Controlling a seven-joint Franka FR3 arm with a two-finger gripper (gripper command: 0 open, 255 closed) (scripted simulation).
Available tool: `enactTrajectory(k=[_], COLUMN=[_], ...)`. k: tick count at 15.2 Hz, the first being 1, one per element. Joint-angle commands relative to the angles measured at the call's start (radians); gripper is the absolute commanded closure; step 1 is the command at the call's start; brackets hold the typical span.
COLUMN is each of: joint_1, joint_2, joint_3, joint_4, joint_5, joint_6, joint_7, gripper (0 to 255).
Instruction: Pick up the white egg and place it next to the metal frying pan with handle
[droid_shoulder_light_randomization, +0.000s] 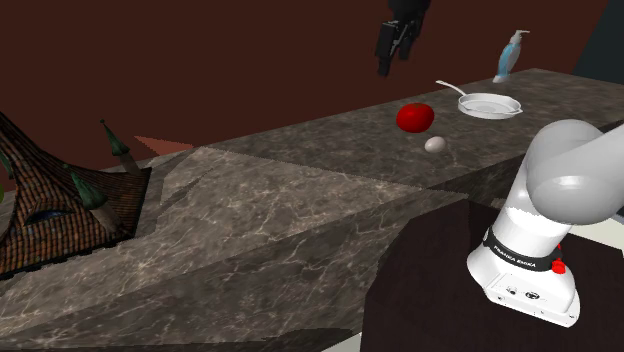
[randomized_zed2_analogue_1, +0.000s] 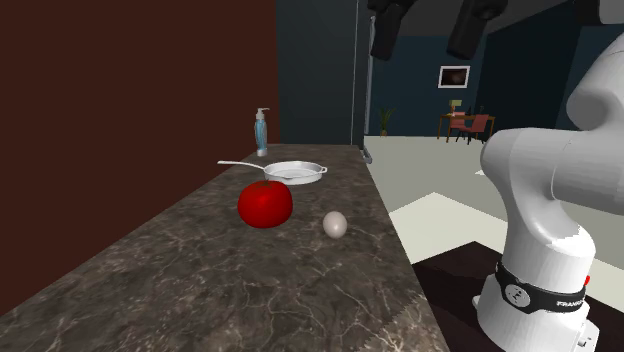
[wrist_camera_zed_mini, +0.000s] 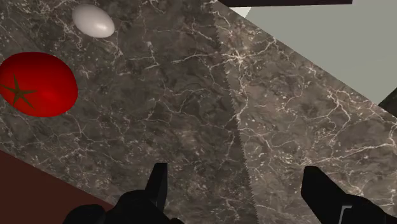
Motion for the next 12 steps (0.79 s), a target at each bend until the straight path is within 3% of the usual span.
enactTrajectory(k=[1, 12], joint_1=[0.0, -0.013], joint_2=[0.0, -0.172], joint_3=[0.0, -0.321], joint_4=[0.0, -0.284], joint_5=[0.0, -0.101], joint_6=[0.0, 0.116], joint_7=[0.0, -0.386], gripper=[0, 0])
